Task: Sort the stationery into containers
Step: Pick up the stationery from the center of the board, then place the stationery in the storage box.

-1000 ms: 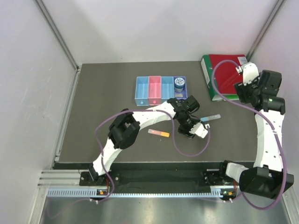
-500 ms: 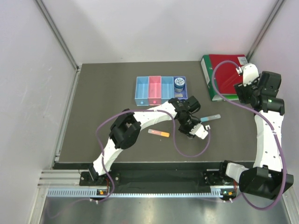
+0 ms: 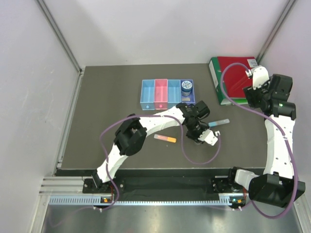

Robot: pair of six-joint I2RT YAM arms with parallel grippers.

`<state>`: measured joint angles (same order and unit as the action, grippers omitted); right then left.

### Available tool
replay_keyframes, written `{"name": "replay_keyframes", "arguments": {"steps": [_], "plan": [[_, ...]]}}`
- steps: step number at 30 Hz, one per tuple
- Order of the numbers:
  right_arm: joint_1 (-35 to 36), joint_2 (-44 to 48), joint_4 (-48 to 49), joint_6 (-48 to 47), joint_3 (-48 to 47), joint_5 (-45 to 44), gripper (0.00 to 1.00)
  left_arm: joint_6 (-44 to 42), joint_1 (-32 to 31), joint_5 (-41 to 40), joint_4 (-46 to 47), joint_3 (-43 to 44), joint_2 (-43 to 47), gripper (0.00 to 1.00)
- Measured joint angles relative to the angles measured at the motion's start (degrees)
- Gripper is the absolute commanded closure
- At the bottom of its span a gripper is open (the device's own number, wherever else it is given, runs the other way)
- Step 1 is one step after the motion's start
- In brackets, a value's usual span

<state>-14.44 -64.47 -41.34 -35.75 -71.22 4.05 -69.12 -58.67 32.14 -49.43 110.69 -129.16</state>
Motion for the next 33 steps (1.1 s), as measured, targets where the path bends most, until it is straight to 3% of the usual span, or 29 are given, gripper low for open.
{"name": "replay_keyframes", "arguments": {"steps": [6, 16, 25, 33], "plan": [[-0.07, 0.96, -0.11, 0.2, 0.46, 0.39, 0.32, 8.31, 0.39, -5.35, 5.95, -2.67, 1.77, 1.0], [-0.09, 1.46, -0.13, 1.49, 0.46, 1.36, 0.32, 22.99, 6.29, -14.58, 14.78, -14.51, 15.8, 1.0], [-0.11, 1.46, -0.28, 2.16, 0.33, 1.66, 0.32, 36.5, 16.15, -24.79, 23.91, -15.28, 25.2, 1.0], [-0.11, 1.46, -0.81, 2.58, -0.09, 1.66, 0.32, 43.23, 27.74, -29.7, 26.45, -14.97, 25.22, 1.0]]}}
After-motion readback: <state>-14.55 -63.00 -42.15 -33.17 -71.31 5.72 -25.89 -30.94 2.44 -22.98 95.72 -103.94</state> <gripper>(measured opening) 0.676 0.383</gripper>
